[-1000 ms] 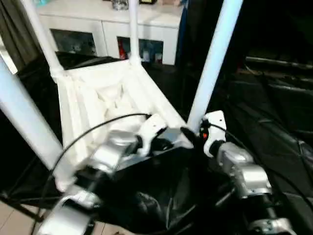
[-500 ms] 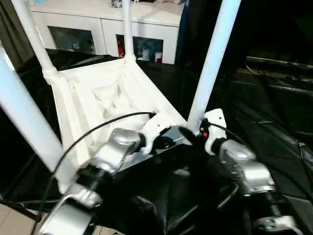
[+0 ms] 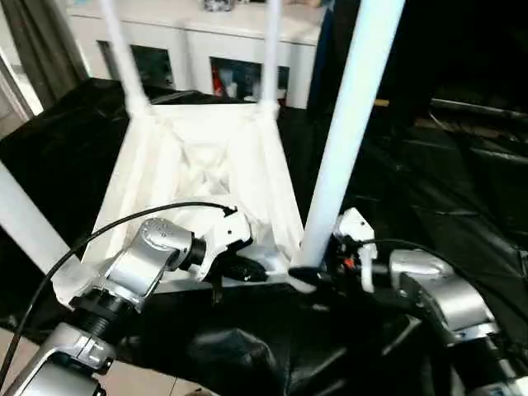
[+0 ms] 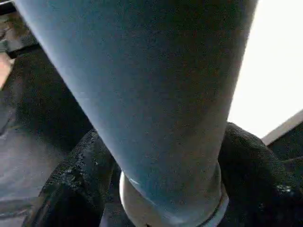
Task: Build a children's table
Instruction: Rotate leg to tighten
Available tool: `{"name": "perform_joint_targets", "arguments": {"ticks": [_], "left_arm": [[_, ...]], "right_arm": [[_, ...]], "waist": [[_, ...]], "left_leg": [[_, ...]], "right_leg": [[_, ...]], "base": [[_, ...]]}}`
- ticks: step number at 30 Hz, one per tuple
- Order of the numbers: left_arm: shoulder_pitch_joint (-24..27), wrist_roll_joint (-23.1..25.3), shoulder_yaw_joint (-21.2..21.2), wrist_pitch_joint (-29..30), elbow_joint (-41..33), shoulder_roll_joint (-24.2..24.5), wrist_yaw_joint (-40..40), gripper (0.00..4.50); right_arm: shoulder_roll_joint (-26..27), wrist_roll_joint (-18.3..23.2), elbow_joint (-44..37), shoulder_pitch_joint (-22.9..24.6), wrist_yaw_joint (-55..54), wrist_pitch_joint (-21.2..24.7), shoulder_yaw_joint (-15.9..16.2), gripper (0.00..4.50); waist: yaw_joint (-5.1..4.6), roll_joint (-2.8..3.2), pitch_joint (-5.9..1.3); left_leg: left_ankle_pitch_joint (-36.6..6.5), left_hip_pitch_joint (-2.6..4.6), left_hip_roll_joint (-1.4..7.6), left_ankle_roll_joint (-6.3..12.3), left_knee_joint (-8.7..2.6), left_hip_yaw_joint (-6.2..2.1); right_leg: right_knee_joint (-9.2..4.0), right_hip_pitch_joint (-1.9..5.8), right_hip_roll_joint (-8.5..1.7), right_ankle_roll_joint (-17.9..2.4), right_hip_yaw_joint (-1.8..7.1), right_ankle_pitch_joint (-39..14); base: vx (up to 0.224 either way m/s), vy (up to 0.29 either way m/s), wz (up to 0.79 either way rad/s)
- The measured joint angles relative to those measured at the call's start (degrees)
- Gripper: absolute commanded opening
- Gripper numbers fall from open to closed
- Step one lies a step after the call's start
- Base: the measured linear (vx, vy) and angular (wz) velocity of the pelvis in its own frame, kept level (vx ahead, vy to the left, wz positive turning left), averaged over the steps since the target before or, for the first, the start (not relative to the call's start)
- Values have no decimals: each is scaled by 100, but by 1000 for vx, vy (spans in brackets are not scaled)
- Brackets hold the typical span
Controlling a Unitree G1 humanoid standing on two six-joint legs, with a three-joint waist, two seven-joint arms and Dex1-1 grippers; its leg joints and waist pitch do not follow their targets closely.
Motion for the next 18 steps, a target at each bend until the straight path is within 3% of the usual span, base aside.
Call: {"name": "perform_joint_targets", "arguments": {"ticks": [1,4,7,12,15,18], "left_arm": [[0,0,0,30,-14,8,-26,0],[1,-17,-51,115,-106,69,-97,0],[0,-24,-52,118,-106,78,-120,0],[-14,-18,-24,90,-23,18,-125,0],[-101,-14,53,27,197,-183,103,0],[-325,58,190,15,682,-610,832,0]], "right_arm": [[-8,15,-7,0,26,0,16,301],[-47,27,-22,-1,86,23,38,293],[-37,22,-32,-1,89,37,38,257],[-6,14,-111,88,-21,-20,8,242],[110,12,-146,191,-285,-46,-151,233],[449,-165,258,-60,-1054,-43,-405,227]], "waist": [[2,0,0],[6,4,0],[3,14,0],[6,42,-3],[21,39,-4],[3,36,-4]], "left_leg": [[0,-1,0,0,-1,0],[0,-3,1,-1,-4,-1],[-1,-3,1,-1,-3,-1],[0,1,1,-2,-2,-2],[2,5,1,-2,11,-5],[9,9,2,-9,43,-7]], "right_leg": [[0,0,0,0,-1,0],[2,0,0,0,-2,-3],[2,0,1,0,-2,-3],[4,8,1,0,-2,-3],[10,16,0,0,-2,-3],[27,21,0,22,1,-10]], "base": [[0,0,0],[0,0,0],[0,0,0],[0,0,0],[0,0,0],[0,0,0]]}}
